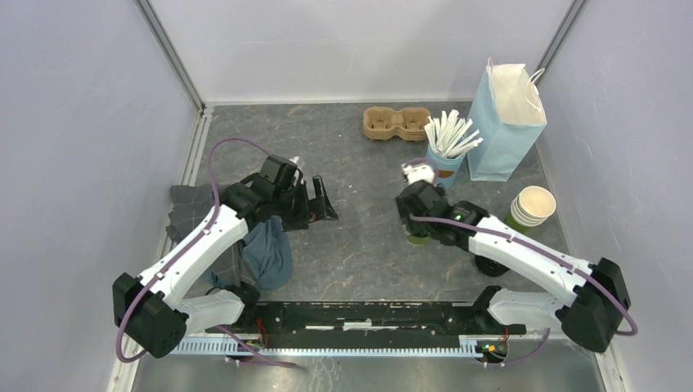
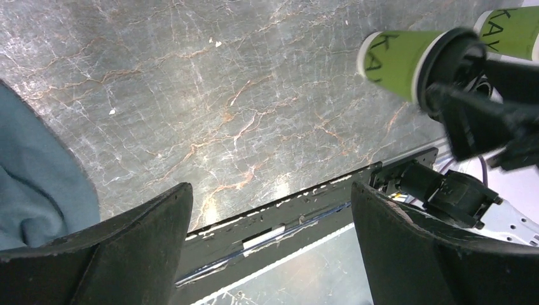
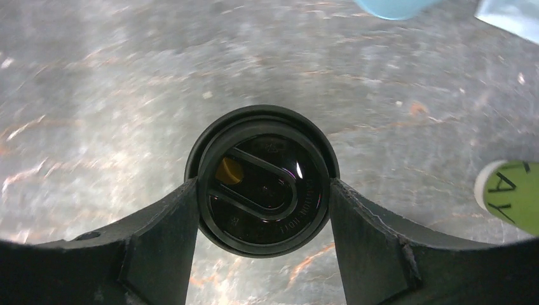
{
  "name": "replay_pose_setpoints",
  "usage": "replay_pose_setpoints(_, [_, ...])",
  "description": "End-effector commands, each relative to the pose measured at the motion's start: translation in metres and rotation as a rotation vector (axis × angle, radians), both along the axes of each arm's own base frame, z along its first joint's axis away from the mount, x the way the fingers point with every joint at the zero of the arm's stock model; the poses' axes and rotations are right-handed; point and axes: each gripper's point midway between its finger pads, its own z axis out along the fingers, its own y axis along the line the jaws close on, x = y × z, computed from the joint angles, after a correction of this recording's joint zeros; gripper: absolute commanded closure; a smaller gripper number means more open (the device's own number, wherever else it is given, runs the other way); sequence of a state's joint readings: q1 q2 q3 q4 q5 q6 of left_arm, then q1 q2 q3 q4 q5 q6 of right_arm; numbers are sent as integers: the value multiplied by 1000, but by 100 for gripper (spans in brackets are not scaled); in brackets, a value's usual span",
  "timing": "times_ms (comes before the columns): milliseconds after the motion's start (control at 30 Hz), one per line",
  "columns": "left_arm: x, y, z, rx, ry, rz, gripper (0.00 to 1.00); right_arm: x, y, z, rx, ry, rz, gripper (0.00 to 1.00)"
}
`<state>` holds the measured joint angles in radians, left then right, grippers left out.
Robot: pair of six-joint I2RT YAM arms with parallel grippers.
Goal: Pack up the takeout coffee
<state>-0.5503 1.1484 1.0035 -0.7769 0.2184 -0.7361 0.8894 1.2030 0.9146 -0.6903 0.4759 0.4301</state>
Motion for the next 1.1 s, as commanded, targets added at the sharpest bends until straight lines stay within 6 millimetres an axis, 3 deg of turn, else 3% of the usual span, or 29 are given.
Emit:
replay_pose_setpoints(0, [10, -3, 13, 1, -61, -49, 1, 18, -66, -13, -73, -23, -194, 31])
replay_pose_setpoints(267, [17, -13, 10, -35, -53, -86, 1, 34, -134, -21, -56, 1, -393, 31])
replay_pose_setpoints(433, [25, -21, 11, -66, -47, -106, 1, 38, -162, -20, -39, 2, -463, 31])
replay_pose_setpoints(633, [28, -26, 14, -84, -42, -129, 1, 38, -166, -19, -33, 20, -461, 26])
replay_pose_setpoints(867, [27, -30, 16, -105, -31, -150, 1, 39, -158, 5, 3, 10, -419, 12])
replay_pose_setpoints(1067, [30, -32, 18, -110, -37, -166, 1, 44, -156, 35, 21, -21, -412, 5])
